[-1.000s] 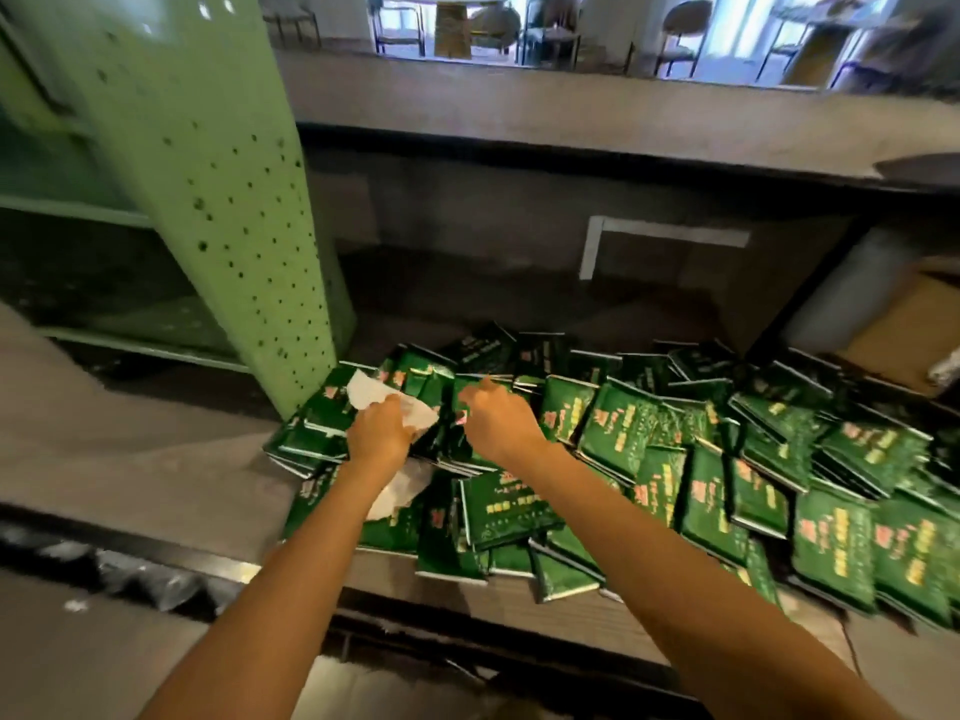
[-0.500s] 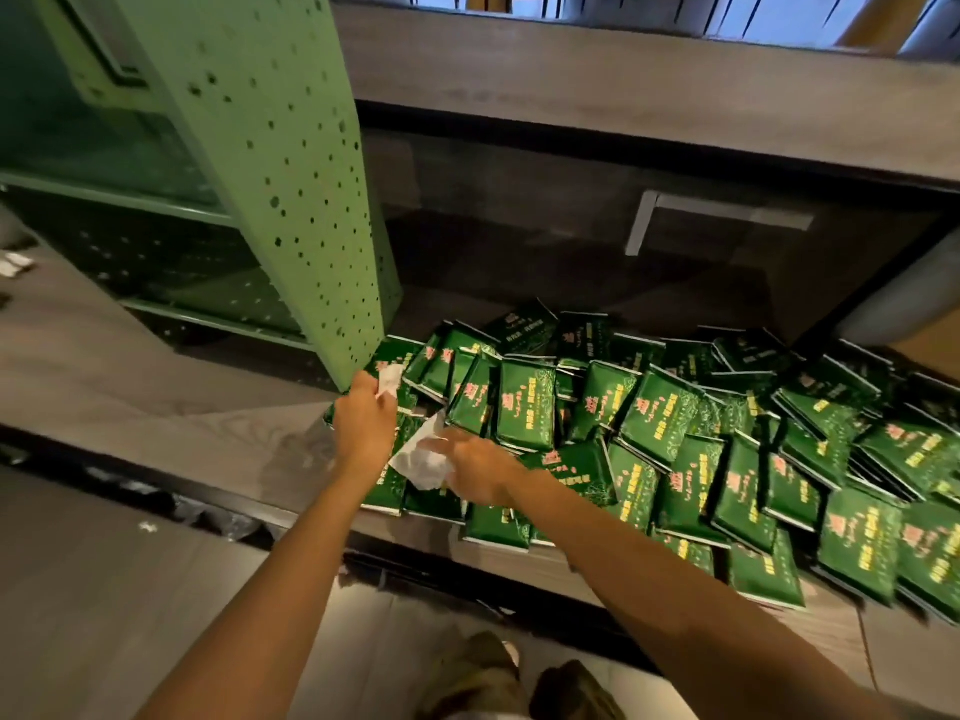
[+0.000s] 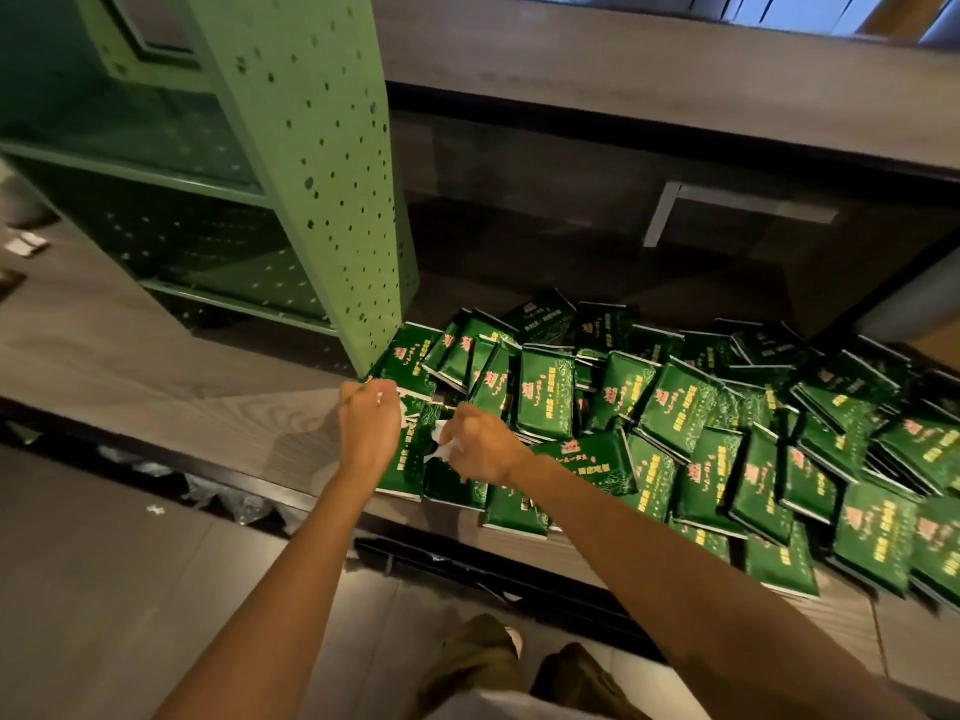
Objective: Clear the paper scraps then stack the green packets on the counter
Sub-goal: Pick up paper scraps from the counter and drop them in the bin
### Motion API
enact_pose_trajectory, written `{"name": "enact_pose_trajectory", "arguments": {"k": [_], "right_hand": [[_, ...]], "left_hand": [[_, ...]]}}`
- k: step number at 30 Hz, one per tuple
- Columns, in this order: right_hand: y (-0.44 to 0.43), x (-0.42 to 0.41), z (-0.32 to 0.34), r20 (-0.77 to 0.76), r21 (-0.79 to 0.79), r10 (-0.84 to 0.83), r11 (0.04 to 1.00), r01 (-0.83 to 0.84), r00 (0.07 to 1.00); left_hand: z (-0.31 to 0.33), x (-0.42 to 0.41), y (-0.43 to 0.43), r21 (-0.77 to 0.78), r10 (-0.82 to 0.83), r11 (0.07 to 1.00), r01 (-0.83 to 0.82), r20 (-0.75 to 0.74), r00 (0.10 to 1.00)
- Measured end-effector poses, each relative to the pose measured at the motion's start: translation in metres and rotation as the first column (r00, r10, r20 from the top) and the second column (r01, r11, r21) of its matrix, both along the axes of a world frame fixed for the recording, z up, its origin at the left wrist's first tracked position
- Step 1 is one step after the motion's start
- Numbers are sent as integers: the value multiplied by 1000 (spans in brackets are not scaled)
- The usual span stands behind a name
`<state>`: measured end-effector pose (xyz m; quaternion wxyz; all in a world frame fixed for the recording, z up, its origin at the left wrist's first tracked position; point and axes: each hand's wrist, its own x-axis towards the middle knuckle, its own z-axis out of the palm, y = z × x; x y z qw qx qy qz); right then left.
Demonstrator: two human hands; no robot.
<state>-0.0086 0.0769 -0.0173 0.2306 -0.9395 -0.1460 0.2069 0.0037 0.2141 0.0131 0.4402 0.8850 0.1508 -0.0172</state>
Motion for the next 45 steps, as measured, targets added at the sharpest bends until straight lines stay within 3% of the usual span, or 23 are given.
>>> {"name": "enact_pose_trajectory", "arguments": {"k": [2,4,10,15,19,25,29,31,34,39,42,45], "right_hand": [[-7,1,11,6,98,-35,995,34,999],[-18,4,23,22,198,-177,965,169,984],[-83,-5,56,259,373,-514,834,407,818],[-169,-50,66,377,443,-745,667,599,550],[-239,-114,62,523,441,-788,576,688,325],[-306,-229,31,520,447,-854,262,855,-10],[-324,-304,-11,553,433,-808,68,899,-206],[-326,-340,-37,550,410,-792,-22,912,-266],[-323,-388,-81,510,433,-783,-124,893,-356],[-324,-445,-158,377,435,-831,-230,870,-408],[-331,-476,-213,310,352,-858,-298,888,-410],[-332,-502,-264,177,317,-869,-394,863,-462]], "left_hand": [[6,3,-7,-23,7,1000,-6,47,999],[10,7,-15,-27,-2,1000,6,123,992],[35,17,-78,37,-223,975,220,240,945],[58,3,-175,-15,-397,902,431,363,843],[67,-36,-256,20,-590,755,655,454,667],[47,-126,-352,-75,-733,540,839,449,512],[7,-200,-397,-66,-842,339,938,423,334],[-20,-237,-409,-55,-889,212,976,403,216],[-65,-283,-421,-76,-942,93,993,316,113],[-148,-340,-437,-79,-993,-75,994,98,-68],[-203,-364,-443,-86,-993,-113,990,-22,-115],[-251,-386,-445,-100,-992,-78,992,-92,-87]]}}
